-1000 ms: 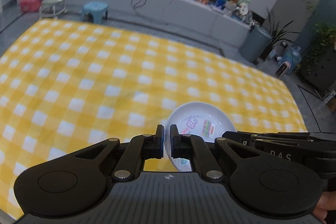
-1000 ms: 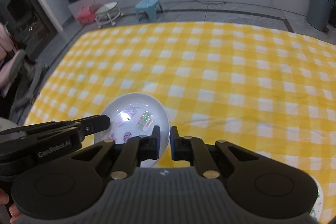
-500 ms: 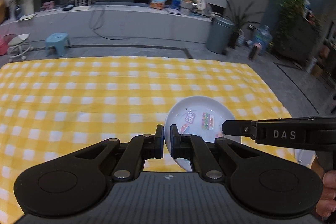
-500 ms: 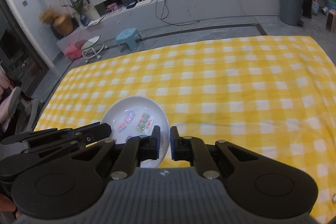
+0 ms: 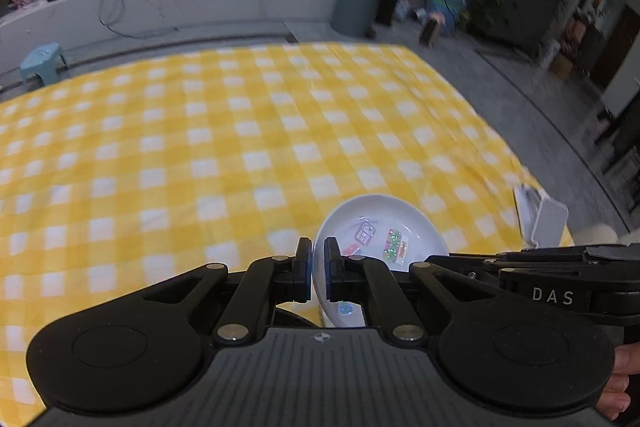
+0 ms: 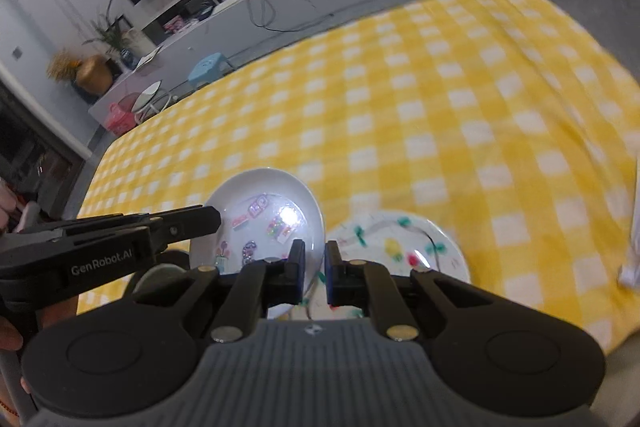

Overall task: Organize plates and bowls
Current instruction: 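Lift the white bowl with both tools and carry it over the fruity plate, then lower the white bowl onto the fruity plate and open both tools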

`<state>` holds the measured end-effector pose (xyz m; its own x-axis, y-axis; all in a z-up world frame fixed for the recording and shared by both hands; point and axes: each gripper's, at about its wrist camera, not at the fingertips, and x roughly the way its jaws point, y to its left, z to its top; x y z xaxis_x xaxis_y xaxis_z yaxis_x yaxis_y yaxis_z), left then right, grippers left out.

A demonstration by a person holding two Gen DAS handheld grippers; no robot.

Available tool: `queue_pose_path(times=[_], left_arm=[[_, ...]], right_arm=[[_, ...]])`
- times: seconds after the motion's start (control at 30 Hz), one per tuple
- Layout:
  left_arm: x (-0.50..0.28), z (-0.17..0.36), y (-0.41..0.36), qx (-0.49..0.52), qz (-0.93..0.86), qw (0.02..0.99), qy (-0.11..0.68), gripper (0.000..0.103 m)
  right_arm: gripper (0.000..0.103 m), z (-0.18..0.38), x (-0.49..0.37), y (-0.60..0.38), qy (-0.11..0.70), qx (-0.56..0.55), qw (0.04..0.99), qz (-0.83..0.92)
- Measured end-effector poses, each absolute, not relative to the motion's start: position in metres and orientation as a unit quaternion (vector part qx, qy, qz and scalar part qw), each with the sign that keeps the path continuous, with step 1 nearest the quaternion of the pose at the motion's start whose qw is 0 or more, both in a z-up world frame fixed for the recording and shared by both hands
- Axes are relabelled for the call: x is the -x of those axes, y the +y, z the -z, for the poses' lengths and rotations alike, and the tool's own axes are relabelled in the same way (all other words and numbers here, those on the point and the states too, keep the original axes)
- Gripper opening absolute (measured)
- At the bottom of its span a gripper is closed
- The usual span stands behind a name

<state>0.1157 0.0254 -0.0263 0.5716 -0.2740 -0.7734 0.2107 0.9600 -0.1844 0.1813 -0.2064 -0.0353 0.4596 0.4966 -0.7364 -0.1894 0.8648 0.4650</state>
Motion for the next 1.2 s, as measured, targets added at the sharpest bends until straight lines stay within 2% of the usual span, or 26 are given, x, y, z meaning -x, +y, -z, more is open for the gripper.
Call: queue_pose_path(times=[0.3,0.63,0.87,1.07,1.2], left_arm=[[-0.121,0.052,0.002,0.021,0.161,0.854,0.495,0.006],[-0.119,0.064,-0.035,-0.037,0.169,0.852,0.494,0.009],[-0.122,0.075,-0.039,-0.049,0.149,0.854,0.496,0.011],[-0.127,0.079,-0.040,-0.047,0.159,0.855,0.490,0.015],[-0.125,0.085,-0.047,-0.074,0.168,0.857,0.482,0.023]], right_arm=[[0.009,0.075,-0.169,-0.247,0.512,-0.247,0.802,-0.183],[0.011,0.092,-0.169,-0.254,0.518,-0.222,0.813,-0.148],[0.011,0.106,-0.174,-0.254,0.530,-0.242,0.800,-0.145],[0.011,0.108,-0.174,-0.250,0.524,-0.229,0.809,-0.135],[0.010,0.110,-0.174,-0.249,0.521,-0.234,0.811,-0.128]])
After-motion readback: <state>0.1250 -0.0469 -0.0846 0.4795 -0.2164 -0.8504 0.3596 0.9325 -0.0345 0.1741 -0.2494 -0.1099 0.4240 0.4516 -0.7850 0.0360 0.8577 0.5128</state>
